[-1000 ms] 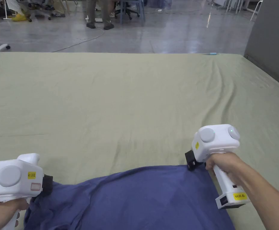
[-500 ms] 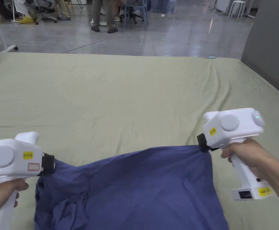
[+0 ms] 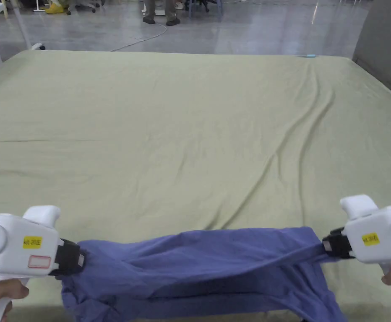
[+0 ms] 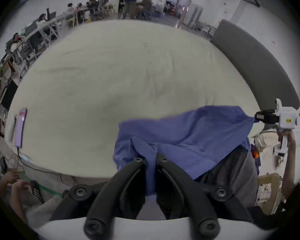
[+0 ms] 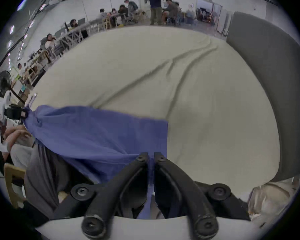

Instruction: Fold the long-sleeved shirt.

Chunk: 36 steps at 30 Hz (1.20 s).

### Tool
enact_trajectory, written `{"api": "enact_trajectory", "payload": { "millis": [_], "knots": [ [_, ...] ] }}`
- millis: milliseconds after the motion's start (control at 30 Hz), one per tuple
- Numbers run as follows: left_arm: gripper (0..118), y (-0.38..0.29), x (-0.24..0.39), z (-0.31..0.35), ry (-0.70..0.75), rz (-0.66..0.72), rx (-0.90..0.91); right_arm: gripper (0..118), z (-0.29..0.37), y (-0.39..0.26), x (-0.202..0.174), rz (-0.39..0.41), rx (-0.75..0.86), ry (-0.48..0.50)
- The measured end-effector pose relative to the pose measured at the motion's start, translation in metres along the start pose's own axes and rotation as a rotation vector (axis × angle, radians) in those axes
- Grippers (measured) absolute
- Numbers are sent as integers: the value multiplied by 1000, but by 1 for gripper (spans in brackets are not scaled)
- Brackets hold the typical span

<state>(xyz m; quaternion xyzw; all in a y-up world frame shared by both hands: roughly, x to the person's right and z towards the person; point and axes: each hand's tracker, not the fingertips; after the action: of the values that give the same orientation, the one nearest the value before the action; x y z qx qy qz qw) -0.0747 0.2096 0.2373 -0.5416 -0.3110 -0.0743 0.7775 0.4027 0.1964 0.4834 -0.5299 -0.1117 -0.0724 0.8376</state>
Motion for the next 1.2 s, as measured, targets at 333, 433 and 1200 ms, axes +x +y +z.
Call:
{"api": "enact_trajectory", "payload": {
  "millis": [333, 433, 1200],
  "knots": [
    [4, -11, -4, -52, 35, -9, -106, 12, -61, -17, -5, 29, -167, -35],
    [82, -13, -6, -38, 27, -25, -68, 103, -47, -14, -3, 14, -99, -74],
    [0, 27, 10, 24, -125, 38, 310, 0, 40, 66, -82, 16, 258, -109]
  ]
}}
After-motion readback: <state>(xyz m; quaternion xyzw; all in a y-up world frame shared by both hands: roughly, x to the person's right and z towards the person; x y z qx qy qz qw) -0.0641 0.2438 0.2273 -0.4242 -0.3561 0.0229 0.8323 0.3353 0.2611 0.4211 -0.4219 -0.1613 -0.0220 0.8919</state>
